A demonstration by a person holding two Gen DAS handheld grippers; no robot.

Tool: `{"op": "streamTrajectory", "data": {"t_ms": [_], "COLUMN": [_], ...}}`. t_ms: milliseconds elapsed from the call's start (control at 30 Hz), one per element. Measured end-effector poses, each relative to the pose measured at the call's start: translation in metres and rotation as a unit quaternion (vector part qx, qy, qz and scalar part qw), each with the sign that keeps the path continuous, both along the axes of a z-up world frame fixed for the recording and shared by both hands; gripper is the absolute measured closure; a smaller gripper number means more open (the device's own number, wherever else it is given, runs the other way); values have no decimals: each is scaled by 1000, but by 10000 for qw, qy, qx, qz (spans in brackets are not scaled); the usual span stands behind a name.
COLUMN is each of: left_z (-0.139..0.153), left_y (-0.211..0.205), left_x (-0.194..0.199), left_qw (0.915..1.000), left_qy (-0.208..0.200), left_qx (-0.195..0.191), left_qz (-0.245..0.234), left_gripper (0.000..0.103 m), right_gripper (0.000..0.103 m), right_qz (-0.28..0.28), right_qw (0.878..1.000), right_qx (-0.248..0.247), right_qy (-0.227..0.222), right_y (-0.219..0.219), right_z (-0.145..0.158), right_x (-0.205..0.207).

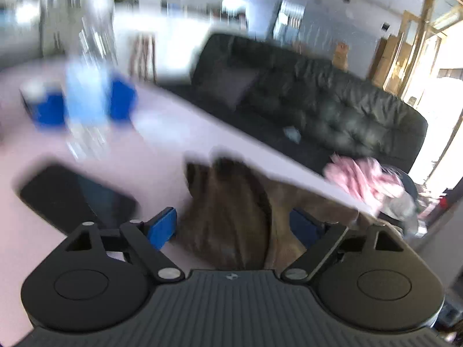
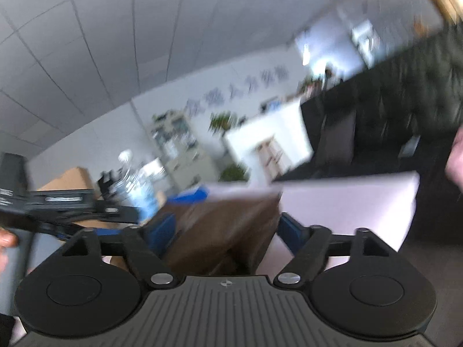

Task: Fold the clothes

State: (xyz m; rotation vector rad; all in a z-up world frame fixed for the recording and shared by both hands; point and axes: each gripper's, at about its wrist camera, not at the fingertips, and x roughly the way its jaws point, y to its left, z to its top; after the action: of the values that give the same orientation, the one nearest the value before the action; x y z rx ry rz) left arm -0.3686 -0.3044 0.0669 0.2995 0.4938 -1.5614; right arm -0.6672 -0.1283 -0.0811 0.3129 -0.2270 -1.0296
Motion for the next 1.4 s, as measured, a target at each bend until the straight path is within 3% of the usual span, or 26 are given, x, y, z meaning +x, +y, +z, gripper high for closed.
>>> {"op": "streamTrajectory", "data": {"t_ms": [67, 167, 267, 333, 433, 500, 600, 700, 800, 967, 1100, 1300, 1400], "left_z": [11, 12, 1, -5, -12, -11, -2, 9, 18, 34, 44, 54, 54], "left_y": [18, 25, 29, 34, 48, 57, 68, 82, 100, 133, 165, 208, 231], "left_x": [-7, -22, -45, -56, -63, -59, -45, -32, -17, 15, 38, 81, 105], "left_qw": [9976, 9939, 9851, 9758, 9627, 9662, 9820, 9839, 9783, 9746, 9643, 9503, 9386], "left_qy": [-518, -977, -1663, -2137, -2653, -2525, -1871, -1742, -1829, -1576, -1582, -1402, -1381], "left_qx": [-441, -502, -427, -450, -482, -414, -202, -241, -449, -581, -822, -1029, -1083], "left_qz": [89, 110, 23, -54, -219, -300, -168, 323, 863, 1479, 1958, 2583, 2972], "left_gripper": [10, 9, 9, 9, 9, 9, 9, 9, 9, 9, 9, 9, 9], "right_gripper": [8, 8, 15, 15, 13, 13, 10, 7, 4, 4, 2, 1, 0], "right_qz": [-491, -204, 544, 897, 765, 646, 533, 502, 621, 653, 1029, 1793, 2203], "right_qw": [9968, 9937, 9872, 9744, 9567, 9513, 9561, 9646, 9697, 9653, 9646, 9495, 9386], "right_qx": [-565, -854, -415, -103, -218, -245, -129, -76, -47, -507, -819, -1223, -1365], "right_qy": [285, 692, 1437, 2058, 2801, 3004, 2878, 2589, 2364, 2476, 2285, 2265, 2278], "right_y": [16, 24, 22, 20, 26, 27, 28, 29, 37, 59, 70, 105, 124], "right_z": [4, 11, 5, -11, -29, -30, -23, -13, -6, 24, 57, 85, 95], "right_x": [2, 14, 46, 70, 96, 104, 108, 112, 116, 139, 177, 242, 280]}}
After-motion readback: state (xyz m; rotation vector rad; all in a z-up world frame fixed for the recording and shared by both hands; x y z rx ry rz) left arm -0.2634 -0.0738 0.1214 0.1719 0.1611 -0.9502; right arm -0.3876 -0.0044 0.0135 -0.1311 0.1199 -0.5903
